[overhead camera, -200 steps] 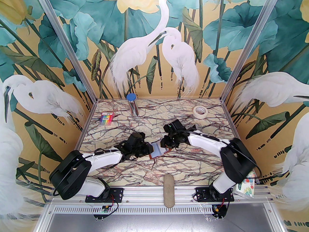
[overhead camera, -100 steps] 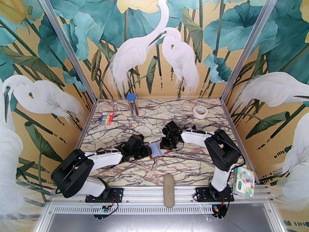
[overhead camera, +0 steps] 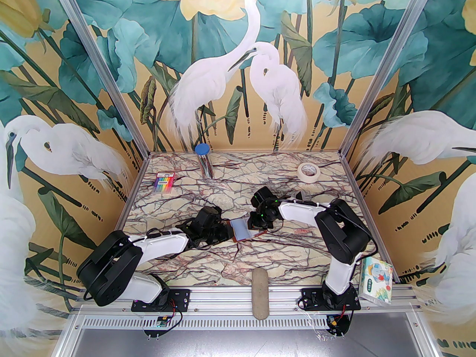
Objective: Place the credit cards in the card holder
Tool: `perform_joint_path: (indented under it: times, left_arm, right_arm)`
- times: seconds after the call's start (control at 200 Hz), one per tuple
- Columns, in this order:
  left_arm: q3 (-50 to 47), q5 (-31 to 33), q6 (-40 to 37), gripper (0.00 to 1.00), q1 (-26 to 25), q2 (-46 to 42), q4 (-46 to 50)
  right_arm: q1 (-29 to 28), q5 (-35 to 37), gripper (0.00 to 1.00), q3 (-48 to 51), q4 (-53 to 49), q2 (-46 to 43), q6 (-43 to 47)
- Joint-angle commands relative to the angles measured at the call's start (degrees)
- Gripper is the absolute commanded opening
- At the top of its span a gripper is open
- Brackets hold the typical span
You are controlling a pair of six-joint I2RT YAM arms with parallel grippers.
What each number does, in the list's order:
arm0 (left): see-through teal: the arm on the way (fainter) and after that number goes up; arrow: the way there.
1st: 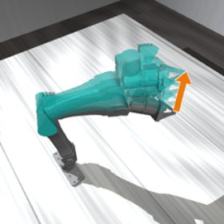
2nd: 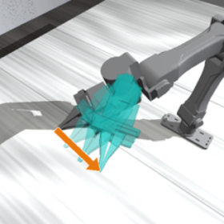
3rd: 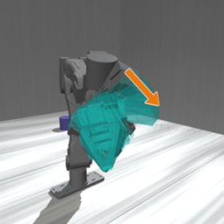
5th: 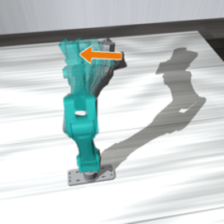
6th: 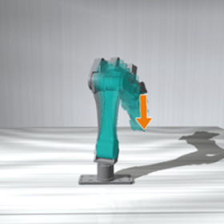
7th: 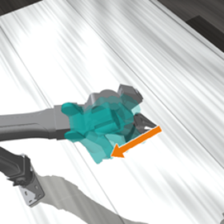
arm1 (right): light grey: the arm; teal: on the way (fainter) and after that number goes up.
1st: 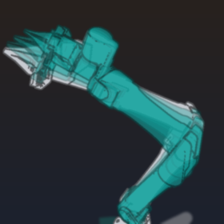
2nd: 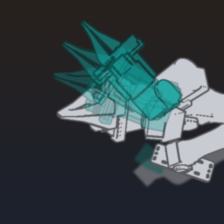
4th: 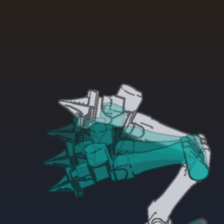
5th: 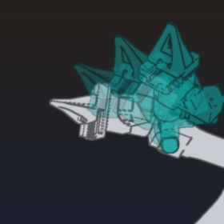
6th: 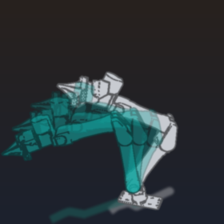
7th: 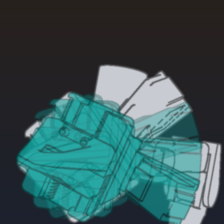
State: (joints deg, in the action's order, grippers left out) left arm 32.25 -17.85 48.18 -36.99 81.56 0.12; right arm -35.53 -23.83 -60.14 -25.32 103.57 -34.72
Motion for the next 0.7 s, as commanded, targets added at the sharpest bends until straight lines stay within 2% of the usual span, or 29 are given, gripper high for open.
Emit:
perform_joint_path:
  times: [0.0, 0.135, 0.28, 0.425, 0.57, 0.635, 0.695]
  left_arm:
    - [1.6, 1.3, -1.4, 0.31, 0.7, -2.3, 2.6]
    - [1.8, 1.9, -2.0, 0.32, 1.2, -4.5, 4.5]
    - [1.9, 2.3, -3.5, 0.33, 1.9, -8.3, 8.1]
    - [1.9, 4.6, -6.3, 0.37, 1.9, -12.6, 12.5]
    - [0.2, 5.2, -7.4, 0.46, 2.1, -16.3, 13.0]
    - [-0.3, 5.3, -7.4, 0.53, 2.3, -17.8, 13.4]
    - [-0.5, 5.4, -7.6, 0.55, 2.3, -19.1, 14.5]
  right_arm:
    - [0.1, -0.2, 0.21, -2.2, -2.1, -4.6, -0.1]
    - [0.2, 2.3, 0.3, -4.3, -5.8, -8.5, 0.6]
    - [1.9, 9.7, 0.37, -8.0, -13.6, -13.1, 3.1]
    - [8.6, 12.4, 0.41, -9.7, -19.1, -17.9, 6.2]
    - [15.9, 19.9, 0.5, -13.5, -26.6, -18.2, 9.6]
    - [18.2, 25.2, 0.56, -15.0, -29.2, -16.9, 11.1]
    - [19.8, 30.1, 0.58, -16.7, -31.6, -15.0, 12.5]
